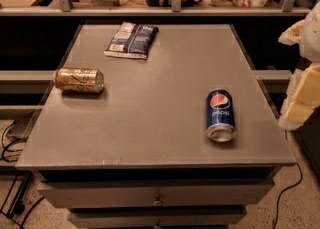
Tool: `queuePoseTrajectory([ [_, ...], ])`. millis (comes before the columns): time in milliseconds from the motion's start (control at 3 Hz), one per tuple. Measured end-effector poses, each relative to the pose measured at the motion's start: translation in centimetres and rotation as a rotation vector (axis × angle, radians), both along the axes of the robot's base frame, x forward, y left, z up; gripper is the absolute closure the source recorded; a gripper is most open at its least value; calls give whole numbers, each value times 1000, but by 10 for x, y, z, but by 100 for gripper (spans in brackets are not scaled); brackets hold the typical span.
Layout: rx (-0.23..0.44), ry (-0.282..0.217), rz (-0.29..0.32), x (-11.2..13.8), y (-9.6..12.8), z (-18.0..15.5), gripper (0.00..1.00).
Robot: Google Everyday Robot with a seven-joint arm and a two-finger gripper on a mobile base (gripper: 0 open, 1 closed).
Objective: Place pepsi can upright
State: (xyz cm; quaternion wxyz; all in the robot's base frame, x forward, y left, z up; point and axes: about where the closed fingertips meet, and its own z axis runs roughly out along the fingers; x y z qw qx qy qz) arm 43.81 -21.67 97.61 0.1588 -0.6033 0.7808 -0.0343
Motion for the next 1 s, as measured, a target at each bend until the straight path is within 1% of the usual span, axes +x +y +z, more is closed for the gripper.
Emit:
queuePoseTrajectory([
  [333, 0, 0, 0, 0, 0, 0, 0],
  [667, 37, 24, -65, 5, 8, -7, 0],
  [1000, 26, 4, -44, 3, 6, -2, 0],
])
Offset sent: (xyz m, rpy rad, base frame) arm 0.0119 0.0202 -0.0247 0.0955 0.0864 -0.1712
